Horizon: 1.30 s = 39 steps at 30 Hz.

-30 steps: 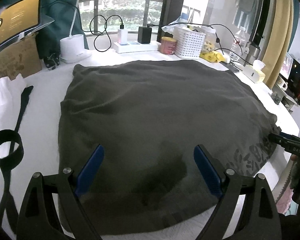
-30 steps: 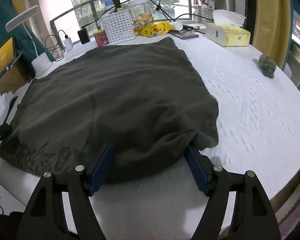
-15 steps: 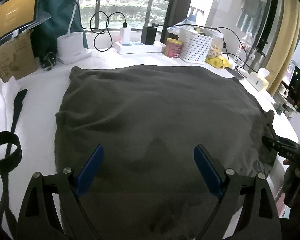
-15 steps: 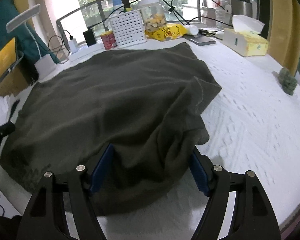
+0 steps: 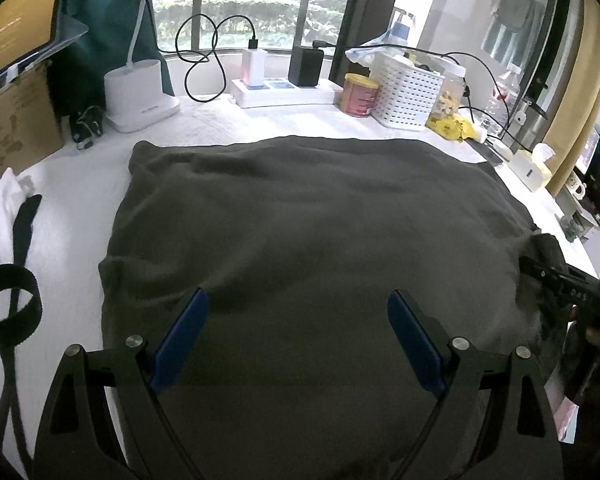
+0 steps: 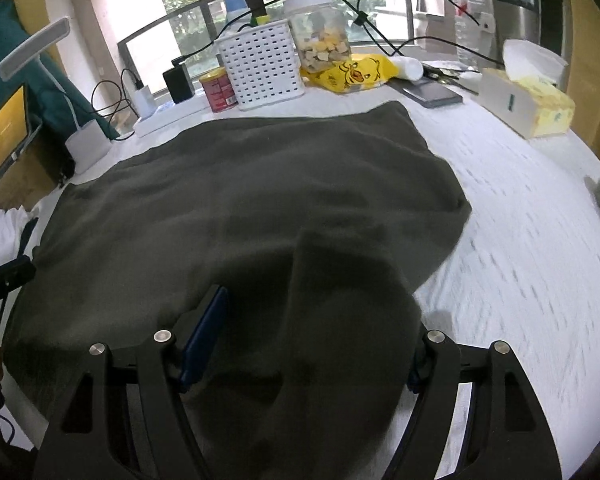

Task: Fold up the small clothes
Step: 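Grasp the side edge of the olive shirt with the right gripper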

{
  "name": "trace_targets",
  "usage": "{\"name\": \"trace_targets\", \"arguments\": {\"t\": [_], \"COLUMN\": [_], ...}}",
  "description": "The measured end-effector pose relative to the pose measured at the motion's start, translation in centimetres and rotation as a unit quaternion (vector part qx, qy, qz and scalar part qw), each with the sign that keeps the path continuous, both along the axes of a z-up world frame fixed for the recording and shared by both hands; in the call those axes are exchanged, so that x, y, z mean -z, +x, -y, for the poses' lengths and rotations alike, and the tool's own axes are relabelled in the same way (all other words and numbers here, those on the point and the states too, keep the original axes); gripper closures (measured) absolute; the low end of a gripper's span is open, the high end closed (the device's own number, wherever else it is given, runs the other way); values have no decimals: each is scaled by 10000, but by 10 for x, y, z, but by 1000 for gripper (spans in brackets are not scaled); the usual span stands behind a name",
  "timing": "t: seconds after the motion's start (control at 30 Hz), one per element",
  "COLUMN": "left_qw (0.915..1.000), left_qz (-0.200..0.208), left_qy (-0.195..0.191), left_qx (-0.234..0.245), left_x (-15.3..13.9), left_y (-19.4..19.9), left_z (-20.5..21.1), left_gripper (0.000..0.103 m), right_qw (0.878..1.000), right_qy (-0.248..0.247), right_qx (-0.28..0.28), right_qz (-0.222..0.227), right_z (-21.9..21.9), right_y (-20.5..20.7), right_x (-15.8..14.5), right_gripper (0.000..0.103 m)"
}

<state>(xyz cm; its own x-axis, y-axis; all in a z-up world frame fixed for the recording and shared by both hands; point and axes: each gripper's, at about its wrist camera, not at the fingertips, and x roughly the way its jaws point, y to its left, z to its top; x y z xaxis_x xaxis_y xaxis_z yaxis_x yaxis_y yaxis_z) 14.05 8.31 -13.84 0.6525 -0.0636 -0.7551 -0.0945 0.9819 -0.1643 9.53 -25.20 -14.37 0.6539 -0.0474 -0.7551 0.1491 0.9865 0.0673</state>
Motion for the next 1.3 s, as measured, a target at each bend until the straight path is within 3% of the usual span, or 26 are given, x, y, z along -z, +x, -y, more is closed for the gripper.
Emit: {"name": "trace_targets", "arguments": {"t": [0.07,0.1,0.23,0.3,0.37,0.53,0.6,0.8,1.07,1.3], "left_qw": [10000,10000,10000,10000,9999,9997,9996,9995,9996,9997], "left_qz": [-25,-27,-24,-47,-64,-87,-92,-91,-82,27], "left_qy": [-8,-12,-15,-22,5,100,126,156,72,11], "left_qx": [-15,-20,-61,-85,-96,-192,-234,-269,-275,-238], "left_x": [-1,-1,-4,-4,-5,-10,-11,-13,-12,-15], "left_y": [3,3,7,9,11,13,14,13,11,3], "left_z": [-2,-4,-10,-12,-14,-18,-18,-12,-3,-6], "left_gripper": [12,12,12,12,12,12,12,12,12,12], "right_qw": [10000,10000,9999,10000,9992,9924,9911,9913,9927,9955], "right_qy": [-17,-75,-120,37,379,1213,1312,1275,1002,580], "right_qx": [-32,-12,-35,-81,-146,-119,-77,-78,522,455], "right_qz": [-1,-16,-15,-8,33,151,222,327,426,597], "right_z": [0,0,4,9,18,42,47,57,108,89], "right_y": [7,11,23,27,29,25,22,13,-10,-17], "right_x": [0,0,1,1,1,1,-2,-10,-23,-47], "right_gripper": [34,46,62,81,86,89,90,91,91,91]}}
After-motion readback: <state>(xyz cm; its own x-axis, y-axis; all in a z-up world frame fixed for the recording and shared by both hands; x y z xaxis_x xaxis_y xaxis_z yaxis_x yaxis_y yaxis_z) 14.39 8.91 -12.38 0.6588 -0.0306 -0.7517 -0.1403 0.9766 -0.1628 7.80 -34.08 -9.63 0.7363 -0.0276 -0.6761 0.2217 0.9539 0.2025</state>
